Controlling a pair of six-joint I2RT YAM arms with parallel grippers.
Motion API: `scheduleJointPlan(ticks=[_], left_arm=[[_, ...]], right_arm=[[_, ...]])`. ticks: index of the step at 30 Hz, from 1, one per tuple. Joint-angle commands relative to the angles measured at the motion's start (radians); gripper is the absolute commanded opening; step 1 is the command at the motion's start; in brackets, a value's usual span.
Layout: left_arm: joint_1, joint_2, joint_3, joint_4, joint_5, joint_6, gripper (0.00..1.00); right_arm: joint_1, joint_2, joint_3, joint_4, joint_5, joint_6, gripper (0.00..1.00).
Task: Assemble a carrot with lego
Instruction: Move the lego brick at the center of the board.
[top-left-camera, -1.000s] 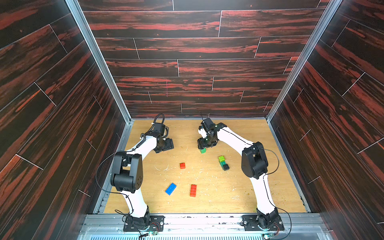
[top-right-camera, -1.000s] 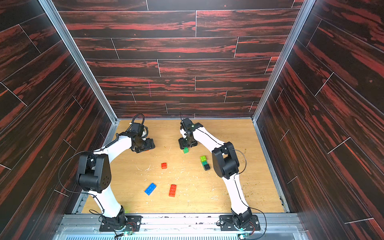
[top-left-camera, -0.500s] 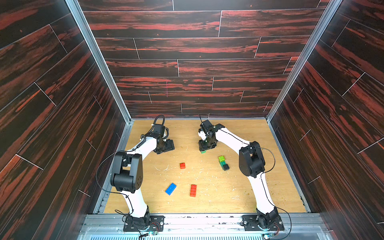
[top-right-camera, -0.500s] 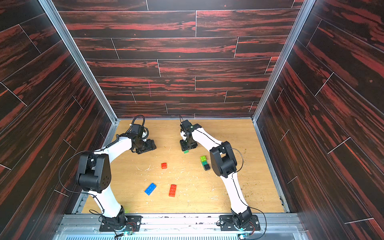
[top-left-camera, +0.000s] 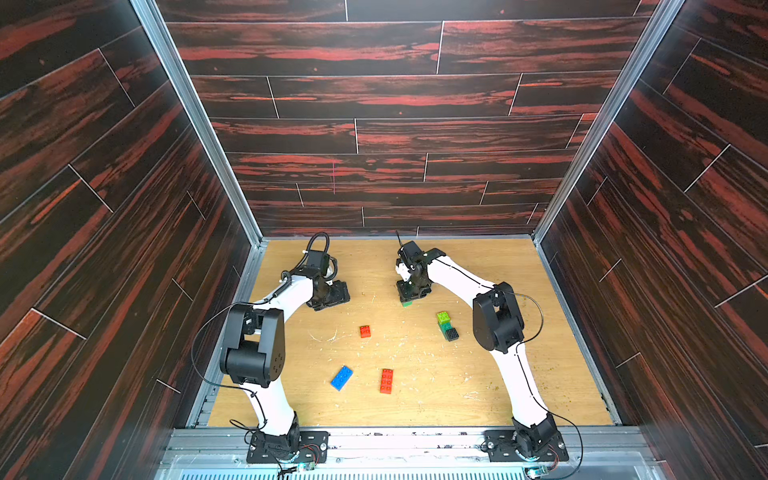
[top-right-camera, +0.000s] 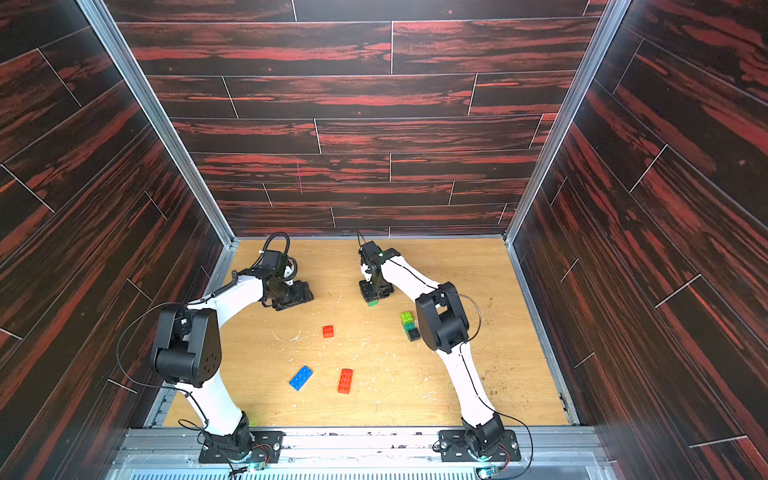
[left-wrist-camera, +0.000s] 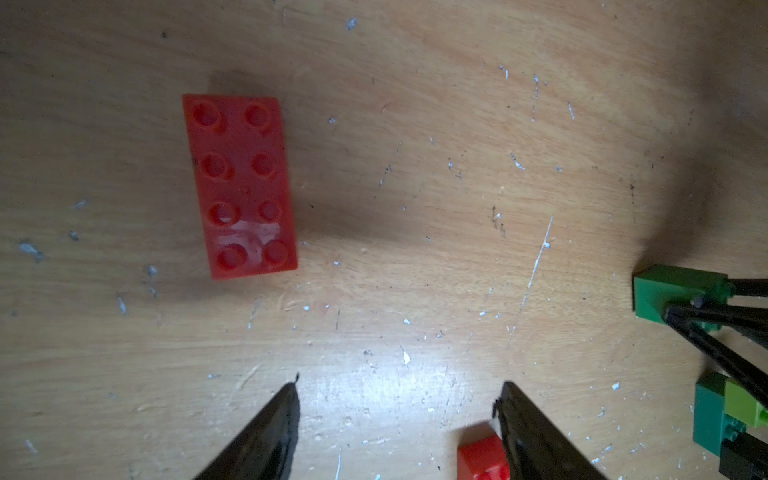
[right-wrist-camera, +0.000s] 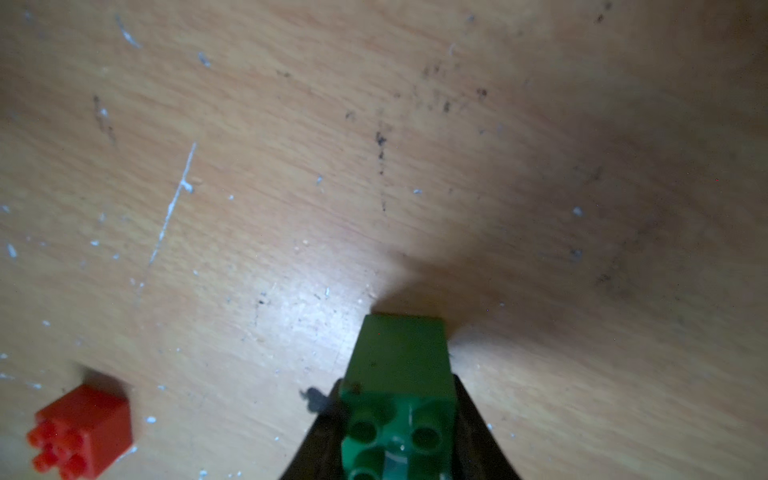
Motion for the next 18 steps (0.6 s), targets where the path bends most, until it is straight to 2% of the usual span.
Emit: scheduleJointPlan(ticks=[1,5,12,18], left_arm=[[0.006,-0.056,-0.026,-0.001,0.016,0.009,0.76],[0.004,-0.109,-0.071,0.020,0.027,-0.010,0.76],[-0.004,-0.190,-0.188,0.061,0.032,-0.049,0.76],[-0.038,-0.221,-0.241,0.074,0.021,-0.069,0.76]], right_arm=[[0.016,0.030,0.005,-0.037,0.010,0.017,0.29],[0.044,-0.031,-0.083,-0.028,0.018,0.073,0.27],[0.117,-0.166,-0.324,0.020,0.022,0.251,0.24],[0.193,-0.224,-0.436,0.023,0.032,0.398,0.22]])
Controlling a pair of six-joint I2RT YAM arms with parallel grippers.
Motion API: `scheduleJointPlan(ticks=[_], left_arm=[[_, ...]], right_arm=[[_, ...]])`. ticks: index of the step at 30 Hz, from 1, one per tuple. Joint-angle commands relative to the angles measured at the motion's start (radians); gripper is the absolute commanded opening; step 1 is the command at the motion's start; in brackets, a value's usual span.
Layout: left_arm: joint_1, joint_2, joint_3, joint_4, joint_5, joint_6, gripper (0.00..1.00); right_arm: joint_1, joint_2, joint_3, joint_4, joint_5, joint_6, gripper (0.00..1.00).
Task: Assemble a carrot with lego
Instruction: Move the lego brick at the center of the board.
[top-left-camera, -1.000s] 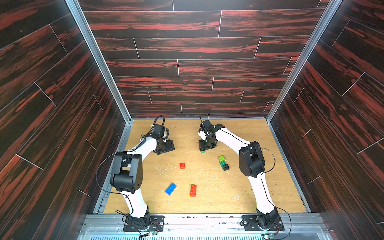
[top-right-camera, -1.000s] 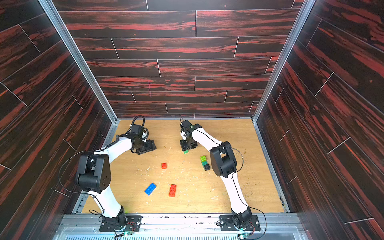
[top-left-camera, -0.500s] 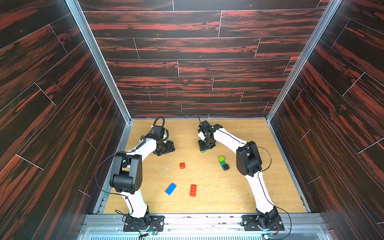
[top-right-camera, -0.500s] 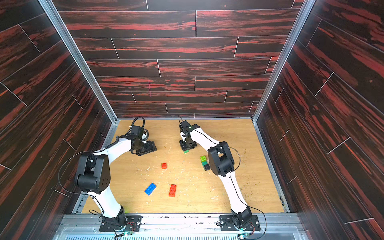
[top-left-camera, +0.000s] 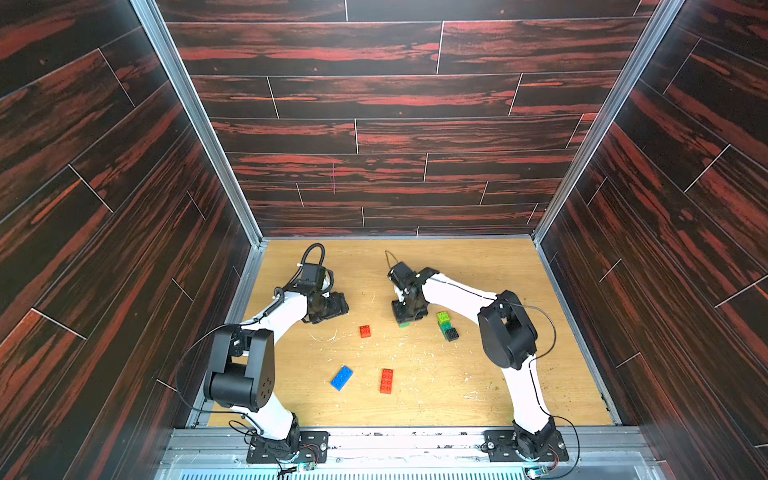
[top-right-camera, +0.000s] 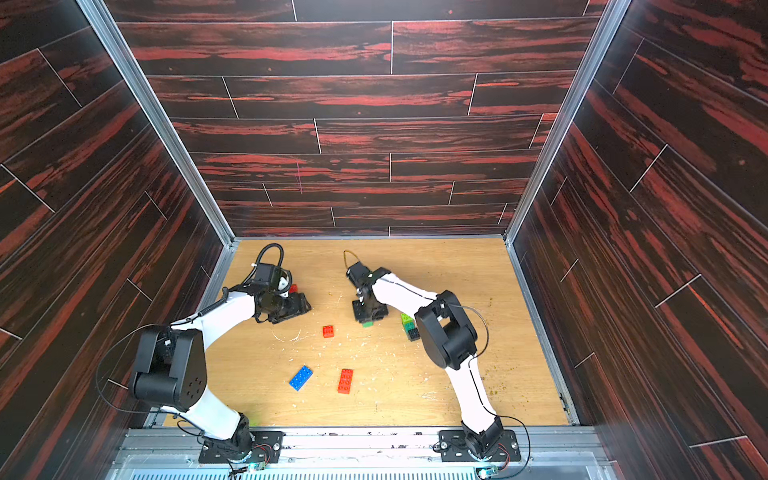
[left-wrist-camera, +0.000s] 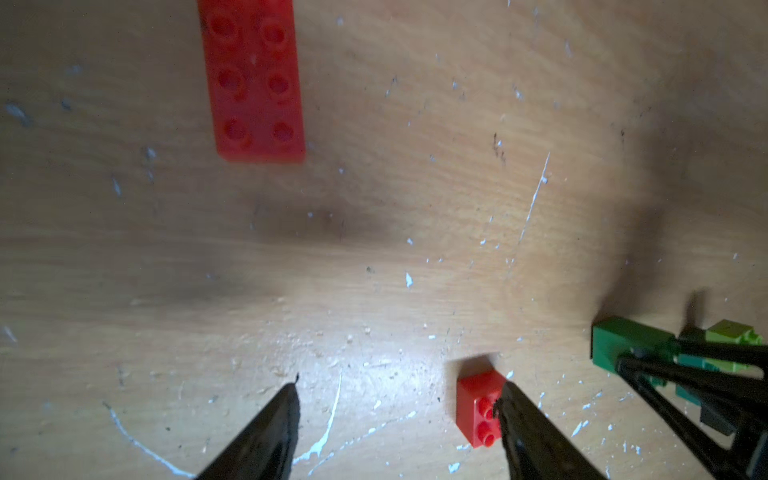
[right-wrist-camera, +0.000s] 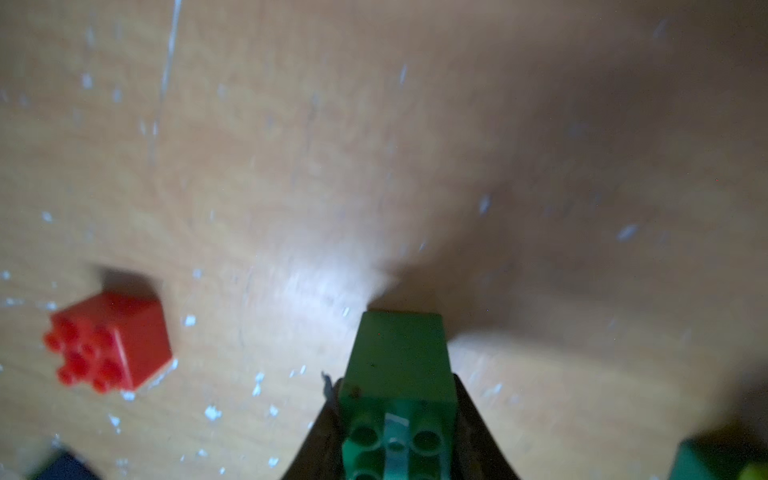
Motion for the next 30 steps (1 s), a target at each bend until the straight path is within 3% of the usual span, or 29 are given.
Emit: scheduleJointPlan(ticks=[1,8,14,19,23,30], left_arm=[[-0.023,-0.047,-0.023,0.007,-0.007,-0.023,0.76],[-0.053,-0.089,-0.063,0.006,-0.038,-0.054,0.76],[-0.097,-0.175,-0.130,-0.027,-0.090,-0.118,0.76],[-0.152,-0.259,-0.226,-0.064,-0.131,-0.249,0.76],[-0.193,-0.340,-0.295,-0.080,-0.159,-0.309,0.76],[-0.195,-0.400,-0.329,-0.094,-0.158,-0.304,0.76]], right_arm=[[0.037,-0.007,-0.067,-0.067,-0.017,0.133,0.22],[0.055,-0.008,-0.052,-0.089,0.005,0.207,0.26],[0.056,-0.010,-0.027,-0.106,0.010,0.204,0.49],[0.056,-0.042,-0.022,-0.117,0.007,0.199,0.61],[0.063,-0.088,-0.050,-0.127,0.008,0.193,0.64],[0.133,-0.216,-0.187,-0.098,0.034,0.158,0.69]])
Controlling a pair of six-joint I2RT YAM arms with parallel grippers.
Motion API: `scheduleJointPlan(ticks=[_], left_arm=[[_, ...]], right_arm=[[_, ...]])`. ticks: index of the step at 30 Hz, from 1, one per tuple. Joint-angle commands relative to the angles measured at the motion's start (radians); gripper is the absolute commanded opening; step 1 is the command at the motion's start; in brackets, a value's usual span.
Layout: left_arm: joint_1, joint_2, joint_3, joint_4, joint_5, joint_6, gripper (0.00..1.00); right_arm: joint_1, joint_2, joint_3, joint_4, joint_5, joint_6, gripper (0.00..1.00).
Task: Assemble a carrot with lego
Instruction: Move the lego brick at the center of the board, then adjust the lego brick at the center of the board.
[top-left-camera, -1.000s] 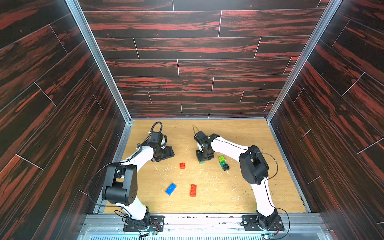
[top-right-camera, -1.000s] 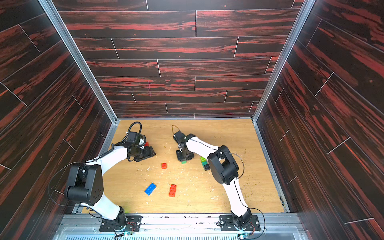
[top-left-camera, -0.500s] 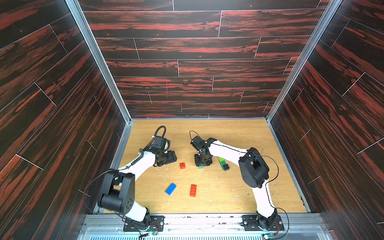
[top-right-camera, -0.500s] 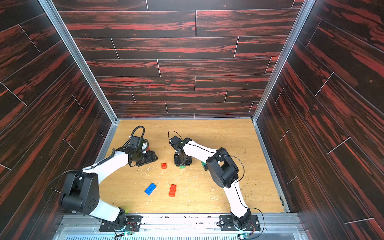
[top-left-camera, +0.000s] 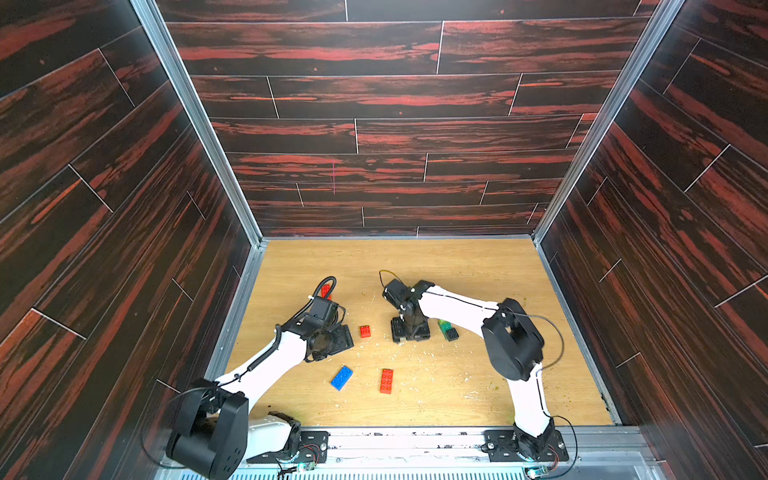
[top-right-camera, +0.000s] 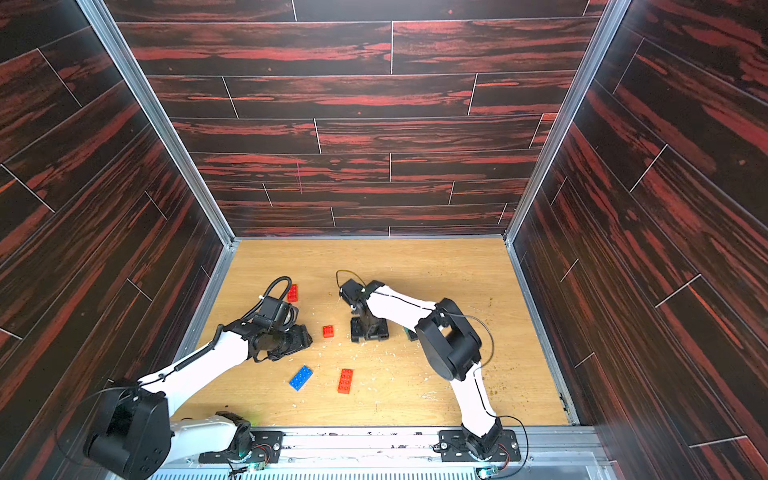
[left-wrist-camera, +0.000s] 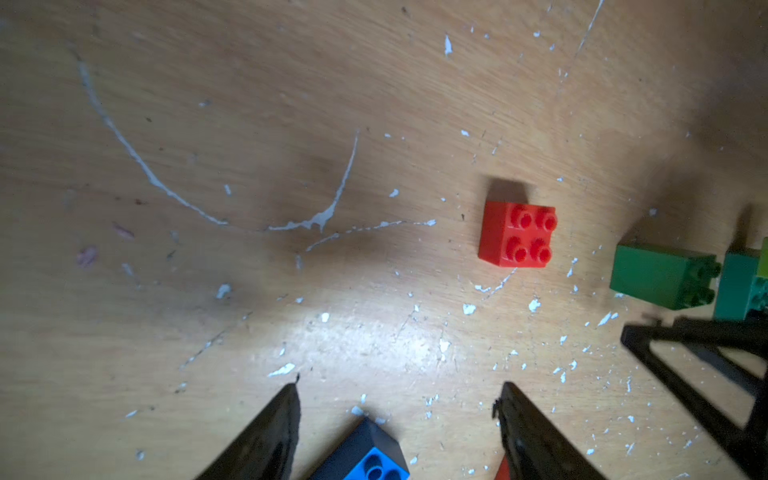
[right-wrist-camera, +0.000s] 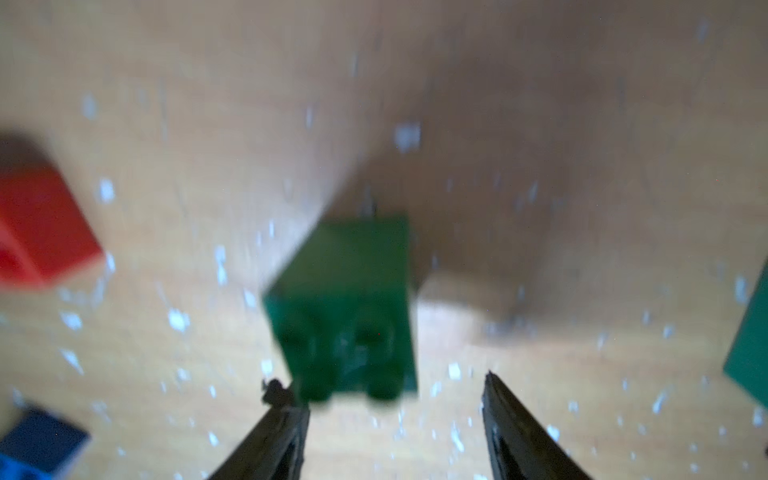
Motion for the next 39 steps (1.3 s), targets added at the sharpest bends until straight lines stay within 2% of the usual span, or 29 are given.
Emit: scheduleJointPlan(ticks=[1,10,21,27,33,39], left_arm=[[-0.001,-0.038,-0.021,-0.023,-0.018,-0.026,0.76],[-0.003,-0.054,-0.041,-0.054,-0.027,-0.006,0.76],[-0.001,-0.084,-0.059,-0.066,-0.019,0.020,0.76],[-0.001,-0.079,-0.059,-0.059,-0.018,0.023,0.76],[-0.001,-0.083,-0.052,-0.054,-0.019,0.025,0.76],[-0.001,-0.081,-0.054,-0.044,-0.018,0.023,0.76]], right_arm=[[0.049,-0.118,-0.057,0.001,0.013,-0.022,0.70],[0.226,-0.154,-0.130,0.064,-0.043,-0.049,0.81],[0.330,-0.100,-0.190,0.120,-0.036,-0.001,0.83],[0.341,-0.057,-0.196,0.054,0.050,0.043,0.83],[0.332,-0.117,-0.265,0.005,0.108,0.072,0.84],[0.275,-0.179,-0.336,-0.009,0.138,0.088,0.85]])
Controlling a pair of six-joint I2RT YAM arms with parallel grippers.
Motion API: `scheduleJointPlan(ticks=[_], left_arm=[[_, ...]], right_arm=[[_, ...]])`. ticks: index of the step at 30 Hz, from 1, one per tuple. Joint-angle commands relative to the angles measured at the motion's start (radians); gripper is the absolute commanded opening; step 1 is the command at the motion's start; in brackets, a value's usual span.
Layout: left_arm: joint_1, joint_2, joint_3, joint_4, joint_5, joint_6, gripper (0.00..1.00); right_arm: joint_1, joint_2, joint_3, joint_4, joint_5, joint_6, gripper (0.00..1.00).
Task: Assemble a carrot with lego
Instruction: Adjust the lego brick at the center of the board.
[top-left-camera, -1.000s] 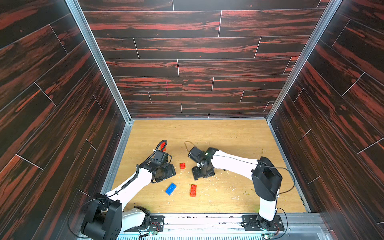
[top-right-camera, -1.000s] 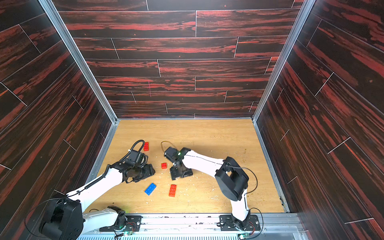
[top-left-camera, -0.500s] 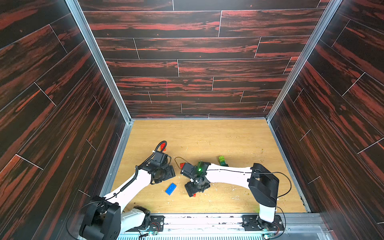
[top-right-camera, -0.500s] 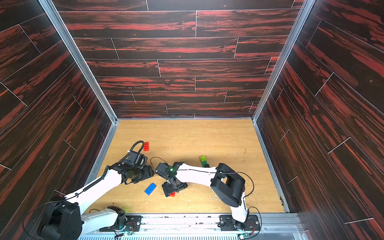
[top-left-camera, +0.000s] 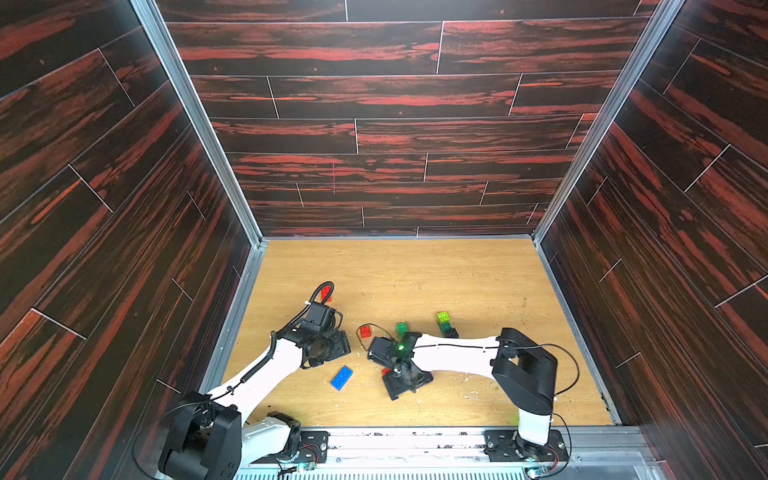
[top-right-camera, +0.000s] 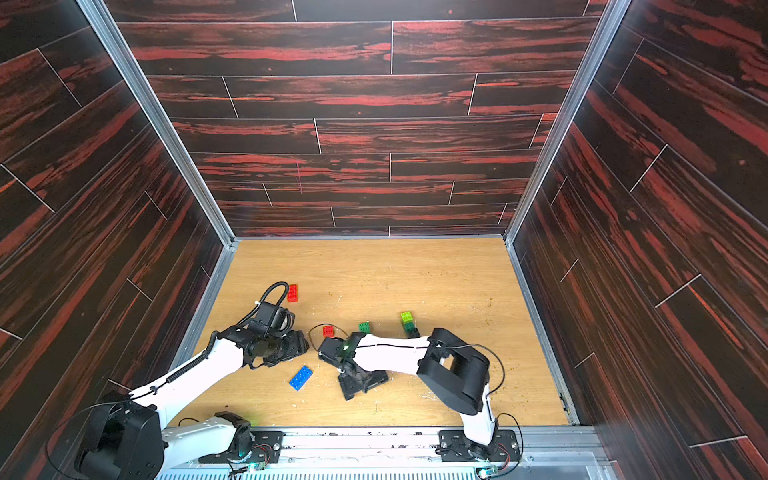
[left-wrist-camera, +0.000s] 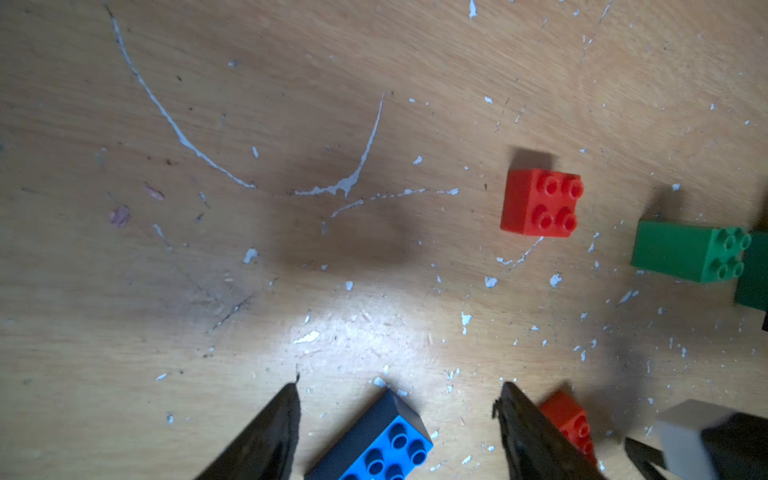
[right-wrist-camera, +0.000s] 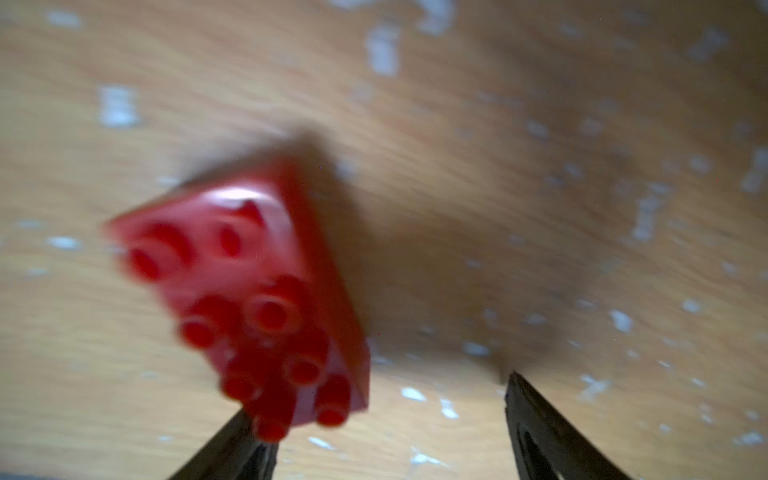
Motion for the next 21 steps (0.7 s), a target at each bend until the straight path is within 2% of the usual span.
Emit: scheduleJointPlan(ticks=[1,10,17,21], left_arm=[[-0.001,-0.020,-0.008,-0.011,-0.015,0.003,0.76],[-0.001,-0.024,0.002,-0.023,-0.021,0.010,0.76],[-0.001,-0.015,0.006,-0.016,-0.015,0.020,0.76],[-0.001,-0.013,0.008,-0.014,-0.013,0.026,0.76]], right_arm=[[-0.037,-0.036,-0.030,-0.058,0.052,0.026,0.85],[-0.087,-0.050,0.002,-0.061,0.036,0.061,0.85],[-0.110,-0.105,0.033,-0.006,-0.033,0.062,0.85],[-0.110,-0.088,0.082,0.024,-0.081,0.093,0.85]])
